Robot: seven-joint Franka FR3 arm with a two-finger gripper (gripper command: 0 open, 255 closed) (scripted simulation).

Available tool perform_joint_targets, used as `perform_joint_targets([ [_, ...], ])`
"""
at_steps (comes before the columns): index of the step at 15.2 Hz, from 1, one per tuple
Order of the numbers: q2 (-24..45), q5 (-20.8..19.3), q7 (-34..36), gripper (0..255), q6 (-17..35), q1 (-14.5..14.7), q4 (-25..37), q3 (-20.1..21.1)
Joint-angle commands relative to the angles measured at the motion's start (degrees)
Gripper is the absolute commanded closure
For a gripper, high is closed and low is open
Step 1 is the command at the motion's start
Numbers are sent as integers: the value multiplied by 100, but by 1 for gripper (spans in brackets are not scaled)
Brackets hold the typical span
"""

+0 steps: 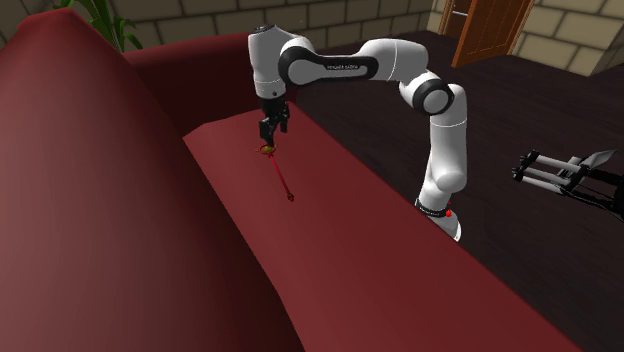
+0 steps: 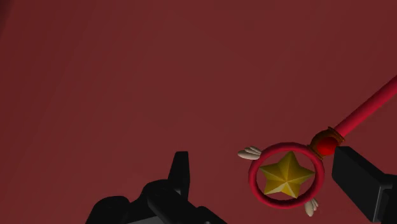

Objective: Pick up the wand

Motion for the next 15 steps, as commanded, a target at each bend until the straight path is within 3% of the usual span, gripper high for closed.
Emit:
perform_joint_targets([
  [1,675,-184,184,0,-332,226,1021,32],
  [2,881,-238,222,0,-456,307,1357,28],
  [11,535,-126,204,0,337,159,224,19],
  [12,562,-134,211,255,316,170,270,19],
  [15,569,-135,211,255,313,172,280,19],
])
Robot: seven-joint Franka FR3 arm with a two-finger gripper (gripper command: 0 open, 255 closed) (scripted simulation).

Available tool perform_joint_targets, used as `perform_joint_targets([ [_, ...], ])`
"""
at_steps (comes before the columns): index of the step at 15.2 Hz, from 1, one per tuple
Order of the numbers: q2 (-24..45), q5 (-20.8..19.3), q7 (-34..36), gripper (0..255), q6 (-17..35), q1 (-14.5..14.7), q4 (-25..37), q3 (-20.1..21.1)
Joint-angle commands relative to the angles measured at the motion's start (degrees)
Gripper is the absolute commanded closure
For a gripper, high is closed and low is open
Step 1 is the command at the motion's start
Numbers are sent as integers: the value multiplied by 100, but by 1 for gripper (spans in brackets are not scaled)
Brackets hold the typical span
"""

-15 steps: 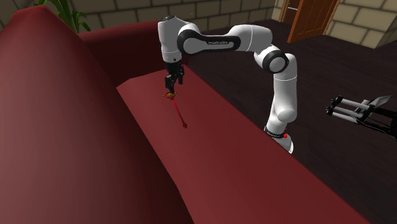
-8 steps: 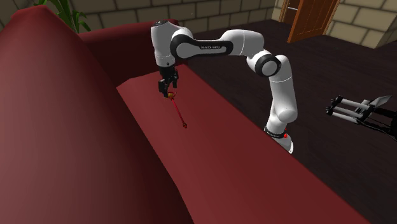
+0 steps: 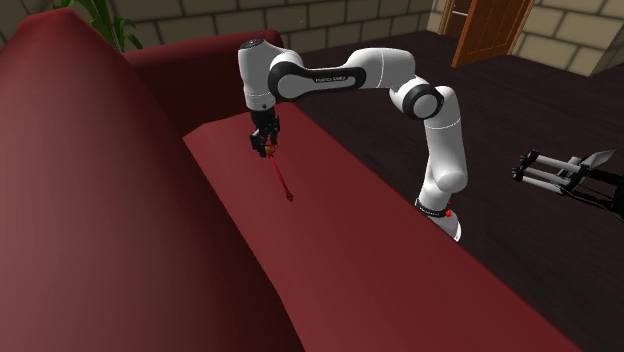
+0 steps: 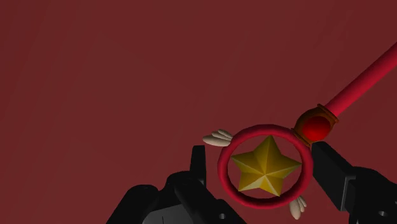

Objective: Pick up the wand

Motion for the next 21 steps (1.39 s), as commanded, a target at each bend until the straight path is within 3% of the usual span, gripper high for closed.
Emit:
perform_joint_targets([
  [1,3,0,0,255,-1,1,-5,1],
  [6,-30,10,-6,255,23,-11,-61,0],
  [11,168,-52,4,255,-479,78,637,2],
  [17,585,-183,13,255,-1217,266,1788,-10],
  [21,1210,-369,-12,255,-1997,553,3203,-64],
])
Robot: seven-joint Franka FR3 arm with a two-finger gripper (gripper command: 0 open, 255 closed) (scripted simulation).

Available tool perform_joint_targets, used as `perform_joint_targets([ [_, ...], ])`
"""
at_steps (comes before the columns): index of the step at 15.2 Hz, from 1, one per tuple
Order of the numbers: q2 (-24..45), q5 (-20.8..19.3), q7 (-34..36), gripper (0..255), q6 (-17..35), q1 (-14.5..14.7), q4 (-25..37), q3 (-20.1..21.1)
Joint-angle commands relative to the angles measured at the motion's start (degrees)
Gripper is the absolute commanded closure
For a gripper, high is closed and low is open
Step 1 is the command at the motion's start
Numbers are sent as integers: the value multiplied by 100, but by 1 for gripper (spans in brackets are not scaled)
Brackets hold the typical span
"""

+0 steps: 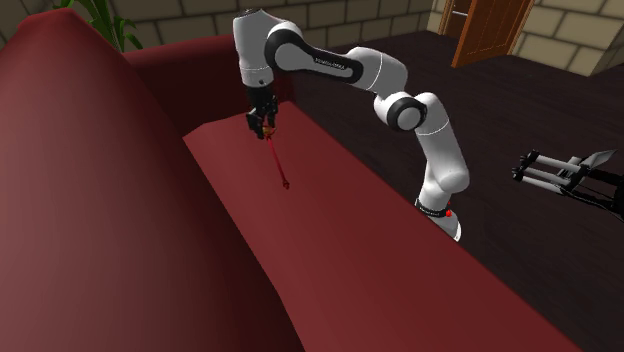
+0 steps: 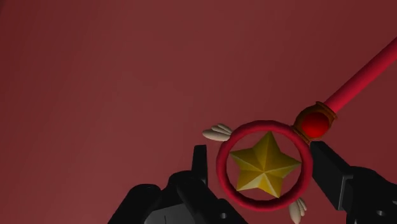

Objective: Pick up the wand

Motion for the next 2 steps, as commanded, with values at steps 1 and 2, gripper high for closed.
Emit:
perform_joint_targets([
  [1,199,-56,-16,255,-259,92,456,-24],
  [2,200,-56,-17,255,-261,94,459,-26],
])
